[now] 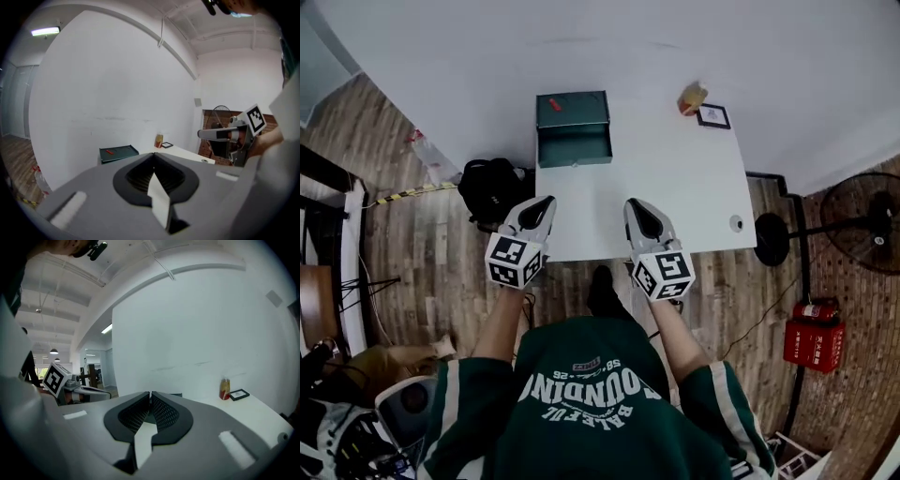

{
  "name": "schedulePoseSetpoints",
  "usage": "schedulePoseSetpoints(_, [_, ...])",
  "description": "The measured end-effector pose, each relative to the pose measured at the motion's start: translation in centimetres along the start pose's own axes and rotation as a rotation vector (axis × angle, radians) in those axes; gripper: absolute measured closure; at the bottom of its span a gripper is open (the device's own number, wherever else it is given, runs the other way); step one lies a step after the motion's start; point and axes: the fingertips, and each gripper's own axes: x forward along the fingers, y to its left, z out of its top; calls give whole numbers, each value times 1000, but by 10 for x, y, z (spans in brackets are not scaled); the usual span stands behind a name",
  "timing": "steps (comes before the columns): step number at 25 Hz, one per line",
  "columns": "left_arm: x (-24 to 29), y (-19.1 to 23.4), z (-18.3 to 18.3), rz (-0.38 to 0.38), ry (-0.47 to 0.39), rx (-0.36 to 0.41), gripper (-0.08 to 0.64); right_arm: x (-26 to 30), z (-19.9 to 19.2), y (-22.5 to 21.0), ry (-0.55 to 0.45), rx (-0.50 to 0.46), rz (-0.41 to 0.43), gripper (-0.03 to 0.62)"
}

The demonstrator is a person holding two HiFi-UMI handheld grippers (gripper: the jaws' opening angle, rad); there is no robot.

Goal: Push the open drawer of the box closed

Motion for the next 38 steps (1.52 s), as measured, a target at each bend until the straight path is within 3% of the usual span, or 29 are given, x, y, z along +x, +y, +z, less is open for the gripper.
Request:
schedulePoseSetpoints(7, [42,32,21,128,-7,-47,508,72,14,-40,41,-18,119,594])
schedulePoseSetpoints(14, [45,48,18,190,-7,-75,508,112,8,-32,72,-10,202,594])
schedulePoseSetpoints(25, [66,88,14,152,17,-94,508,162,-9,-12,127,7,219,594])
schedulePoseSetpoints(38, [83,108,-43,99,147,-156,508,189,-101,-5,326,93,204,592])
